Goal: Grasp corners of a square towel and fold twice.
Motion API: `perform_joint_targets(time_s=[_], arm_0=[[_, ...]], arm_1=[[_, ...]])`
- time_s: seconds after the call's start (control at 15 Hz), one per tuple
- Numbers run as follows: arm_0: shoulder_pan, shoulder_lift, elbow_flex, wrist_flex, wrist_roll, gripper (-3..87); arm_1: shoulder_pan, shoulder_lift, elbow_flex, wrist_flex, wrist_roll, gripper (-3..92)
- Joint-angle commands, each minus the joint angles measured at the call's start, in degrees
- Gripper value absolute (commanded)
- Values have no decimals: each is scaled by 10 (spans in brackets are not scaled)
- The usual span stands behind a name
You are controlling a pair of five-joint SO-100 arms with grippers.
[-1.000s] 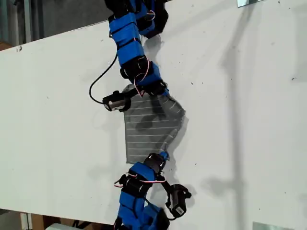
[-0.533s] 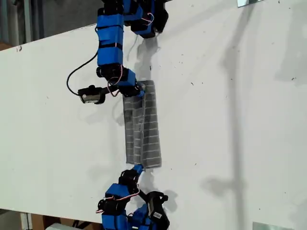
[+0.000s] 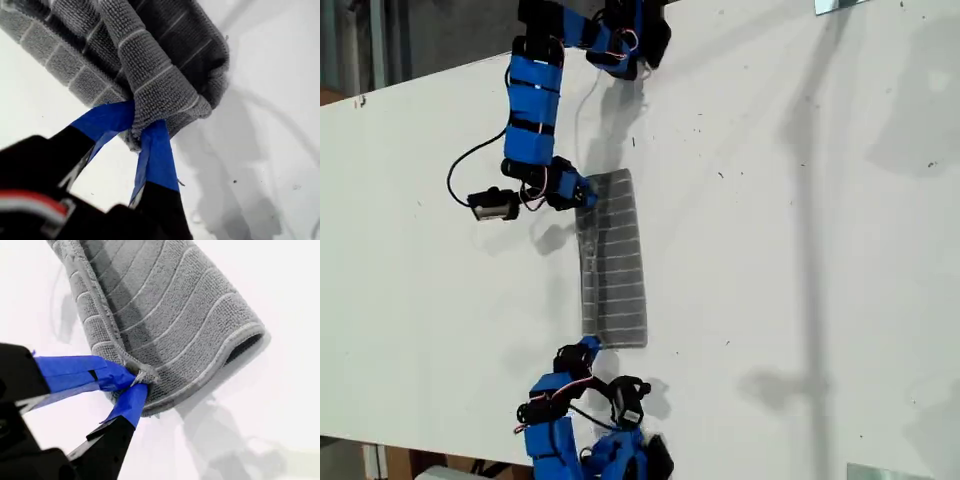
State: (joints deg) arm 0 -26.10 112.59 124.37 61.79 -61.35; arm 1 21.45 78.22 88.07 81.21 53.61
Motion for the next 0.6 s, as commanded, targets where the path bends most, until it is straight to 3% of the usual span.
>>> perform_joint_targets(time_s=[0.0,0.27,0.53], arm_0=[[-36,-75,-58,-15,20,-1],[-28,-160,-171,29,35,-1],[25,-134,-219,104,22,-1]], arm_1=[[33,-6,-4,-5,-15,-1],[64,41,23,11,-32,-1],[25,55,26,76,-41,-1]])
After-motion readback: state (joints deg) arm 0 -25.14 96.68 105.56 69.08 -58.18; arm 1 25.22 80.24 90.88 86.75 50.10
